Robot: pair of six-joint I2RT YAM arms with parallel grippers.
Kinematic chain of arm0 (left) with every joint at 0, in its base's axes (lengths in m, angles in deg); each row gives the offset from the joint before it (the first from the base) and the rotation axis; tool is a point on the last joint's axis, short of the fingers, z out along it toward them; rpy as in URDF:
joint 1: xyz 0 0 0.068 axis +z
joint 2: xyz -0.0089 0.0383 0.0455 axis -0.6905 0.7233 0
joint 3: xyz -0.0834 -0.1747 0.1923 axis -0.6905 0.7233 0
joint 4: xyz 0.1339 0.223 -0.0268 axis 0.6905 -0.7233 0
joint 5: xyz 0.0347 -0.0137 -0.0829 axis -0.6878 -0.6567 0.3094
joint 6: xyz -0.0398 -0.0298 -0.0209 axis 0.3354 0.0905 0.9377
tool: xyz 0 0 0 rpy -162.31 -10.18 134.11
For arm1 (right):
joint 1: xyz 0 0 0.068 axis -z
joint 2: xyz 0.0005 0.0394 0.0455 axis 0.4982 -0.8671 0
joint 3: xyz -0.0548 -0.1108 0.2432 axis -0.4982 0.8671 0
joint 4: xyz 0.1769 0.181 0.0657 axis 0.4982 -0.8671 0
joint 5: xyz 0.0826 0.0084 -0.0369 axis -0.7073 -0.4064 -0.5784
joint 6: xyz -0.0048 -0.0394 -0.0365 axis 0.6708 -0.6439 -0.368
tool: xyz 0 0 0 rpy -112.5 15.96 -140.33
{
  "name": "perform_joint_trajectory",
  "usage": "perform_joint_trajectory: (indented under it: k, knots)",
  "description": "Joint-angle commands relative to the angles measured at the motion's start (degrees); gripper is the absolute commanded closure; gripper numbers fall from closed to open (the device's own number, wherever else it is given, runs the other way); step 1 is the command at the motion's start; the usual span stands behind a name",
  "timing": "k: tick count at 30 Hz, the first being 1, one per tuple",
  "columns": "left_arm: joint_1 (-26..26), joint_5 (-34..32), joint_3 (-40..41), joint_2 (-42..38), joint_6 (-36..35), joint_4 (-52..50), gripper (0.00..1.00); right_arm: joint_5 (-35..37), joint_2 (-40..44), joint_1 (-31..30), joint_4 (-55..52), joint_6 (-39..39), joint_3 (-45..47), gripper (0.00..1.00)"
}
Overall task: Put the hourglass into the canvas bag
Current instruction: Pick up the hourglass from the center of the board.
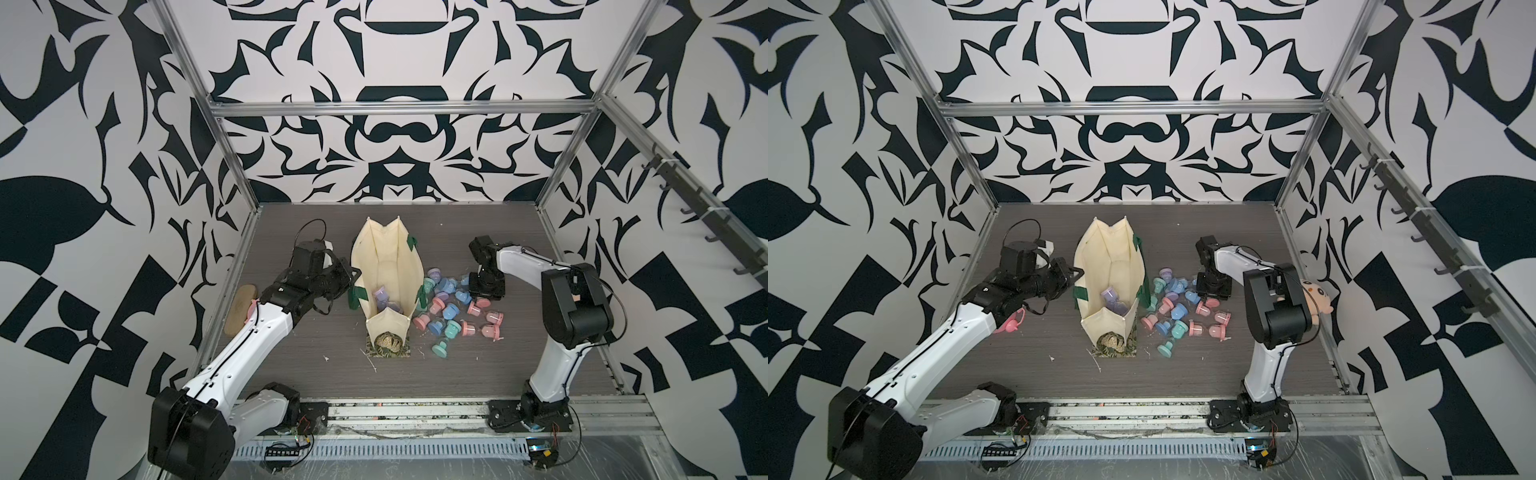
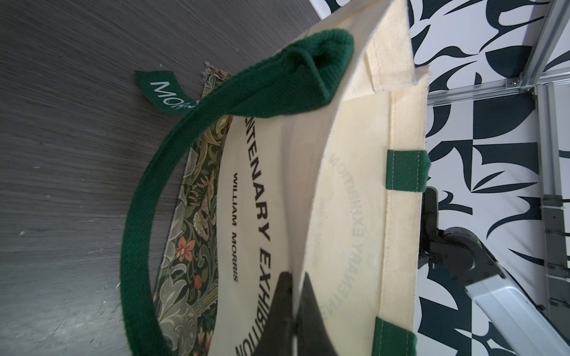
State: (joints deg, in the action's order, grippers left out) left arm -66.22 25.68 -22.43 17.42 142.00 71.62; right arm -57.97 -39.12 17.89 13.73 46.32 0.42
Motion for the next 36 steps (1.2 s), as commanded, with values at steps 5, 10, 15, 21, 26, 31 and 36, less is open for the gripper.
perform_joint_trajectory:
  k: [5,10,15,21,26,31,36]
  knots:
    - [0.1,0.3,0.9,0.7,0.3,0.6,1.00,0.6,-0.1,0.7,0.9,1.1,2.3,0.72]
    - [0.1,0.2,0.8,0.8,0.6,0.9,1.00,0.3,2.8,0.8,0.7,1.2,2.5,0.90]
    - [0.1,0.2,0.8,0.8,0.9,1.1,1.00,-0.9,8.9,0.8,-0.3,1.5,2.0,1.00]
    - [0.1,0.1,0.8,0.4,1.1,1.0,0.96,-2.8,18.0,0.4,-1.7,3.7,2.2,1.00]
    - [0.1,-0.5,0.4,-0.3,1.2,0.4,0.89,-2.0,25.4,-4.5,-4.9,5.8,-0.5,1.00]
    - [0.1,-0.5,0.2,-0.9,1.5,0.0,0.89,3.6,27.5,-15.8,-9.7,8.2,-10.8,1.00]
    - [0.1,-0.3,0.2,-1.3,1.7,-0.3,0.90,9.9,24.2,-27.4,-13.5,9.3,-24.7,1.00]
